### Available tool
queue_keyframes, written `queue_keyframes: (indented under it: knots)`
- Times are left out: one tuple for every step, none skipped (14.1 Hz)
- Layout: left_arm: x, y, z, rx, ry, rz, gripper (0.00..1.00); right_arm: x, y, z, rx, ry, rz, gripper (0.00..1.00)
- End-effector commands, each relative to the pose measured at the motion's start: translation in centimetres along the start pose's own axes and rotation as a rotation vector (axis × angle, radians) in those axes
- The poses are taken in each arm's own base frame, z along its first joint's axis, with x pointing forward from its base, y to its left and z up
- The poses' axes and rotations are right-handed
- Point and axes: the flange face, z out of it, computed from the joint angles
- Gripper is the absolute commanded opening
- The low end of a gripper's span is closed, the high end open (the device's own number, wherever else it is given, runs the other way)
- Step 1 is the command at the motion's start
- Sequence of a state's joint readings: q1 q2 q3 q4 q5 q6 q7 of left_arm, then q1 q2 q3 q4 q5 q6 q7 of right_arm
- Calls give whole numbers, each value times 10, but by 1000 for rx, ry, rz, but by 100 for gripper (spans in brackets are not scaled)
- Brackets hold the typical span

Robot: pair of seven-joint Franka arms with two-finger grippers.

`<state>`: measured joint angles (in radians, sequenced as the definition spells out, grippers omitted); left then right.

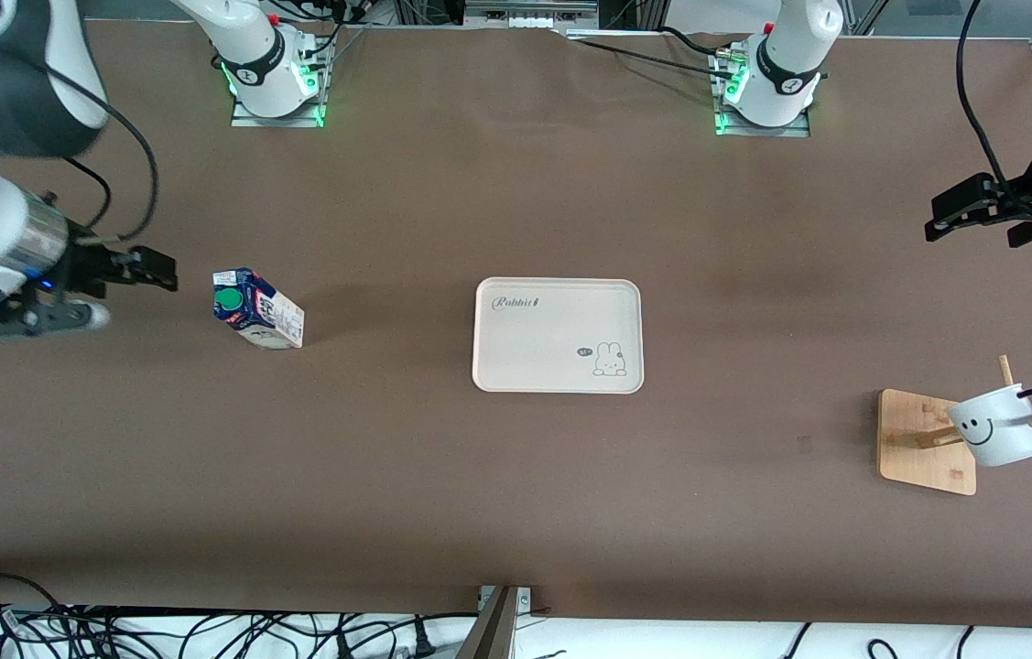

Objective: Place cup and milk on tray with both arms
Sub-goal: 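Lower the right gripper onto the milk carton and grasp it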

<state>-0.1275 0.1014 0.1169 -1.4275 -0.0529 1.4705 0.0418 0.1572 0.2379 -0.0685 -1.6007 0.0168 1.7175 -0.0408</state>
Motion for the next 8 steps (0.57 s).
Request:
queue_keyframes:
  knots:
    - [-1, 3, -4, 5, -6, 3, 100, 13, -33, 40, -19, -4, 19, 100]
    - [-1, 0, -4, 5, -8, -3, 100, 12, -36, 59, -19, 8, 44, 100]
    - [-2, -6, -2, 4, -10, -11, 100, 9, -40, 76, -19, 11, 42, 100]
    - [-2, -6, -3, 4, -9, -11, 100, 6, -39, 91, -19, 14, 42, 100]
    - [-2, -5, -4, 1, -6, -9, 100, 2, -39, 105, -22, 5, 40, 100]
    - [-1, -5, -4, -6, -2, -14, 100, -3, -38, 114, -23, -4, 41, 100]
    - [-1, -3, -5, -9, 2, -14, 100, -8, -37, 122, -21, -18, 45, 100]
    - [1, -2, -3, -4, 1, -13, 100, -12, -36, 129, -18, -32, 51, 100]
